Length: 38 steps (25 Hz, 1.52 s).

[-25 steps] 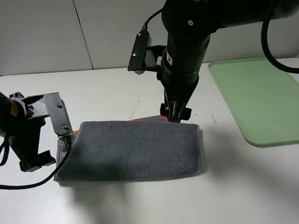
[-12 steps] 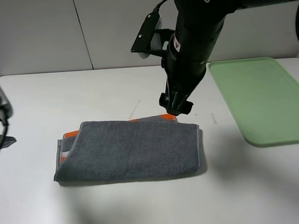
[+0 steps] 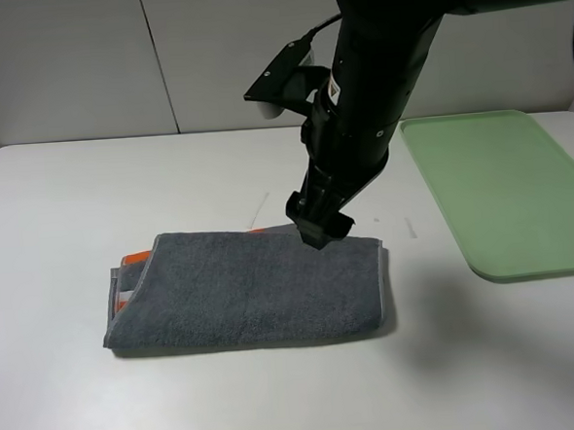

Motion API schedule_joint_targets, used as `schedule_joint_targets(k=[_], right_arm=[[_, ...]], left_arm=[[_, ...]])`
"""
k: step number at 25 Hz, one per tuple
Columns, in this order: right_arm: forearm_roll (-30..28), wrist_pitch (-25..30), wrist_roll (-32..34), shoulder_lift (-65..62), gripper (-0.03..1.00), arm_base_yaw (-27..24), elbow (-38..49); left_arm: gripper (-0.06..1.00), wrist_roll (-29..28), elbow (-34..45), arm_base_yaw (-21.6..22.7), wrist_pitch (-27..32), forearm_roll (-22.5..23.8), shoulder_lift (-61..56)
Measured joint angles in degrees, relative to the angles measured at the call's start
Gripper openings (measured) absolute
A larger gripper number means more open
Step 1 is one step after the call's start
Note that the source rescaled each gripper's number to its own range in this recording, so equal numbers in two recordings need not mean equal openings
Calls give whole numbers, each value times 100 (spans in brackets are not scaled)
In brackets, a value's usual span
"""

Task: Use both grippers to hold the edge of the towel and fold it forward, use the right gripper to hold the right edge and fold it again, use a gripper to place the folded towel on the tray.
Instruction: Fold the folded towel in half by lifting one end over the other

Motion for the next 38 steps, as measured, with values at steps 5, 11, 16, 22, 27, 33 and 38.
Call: schedule_joint_targets(k=[5,11,16,22,27,33,38], right_arm=[[171,0,0,0,100,0,0],[450,120,0,0,100,0,0],[538,152,0,0,100,0,0],[538,207,0,0,100,0,0],[551,208,0,0,100,0,0],[551,153,0,0,100,0,0],[551,142,0,0,100,0,0]], left_arm=[[100,-1159,-534,0,4,-150,-345],[100,-1726,-464,0,4,-405,-345],[100,-1771,158,0,-80,-443,-345],[100,-1789,869,0,-379,-520,-340],[100,-1789,1028,0,-494,-612,-340],[100,-1795,1034,0,-524,-623,-340],[100,-1795,1034,0,-532,-587,-340]])
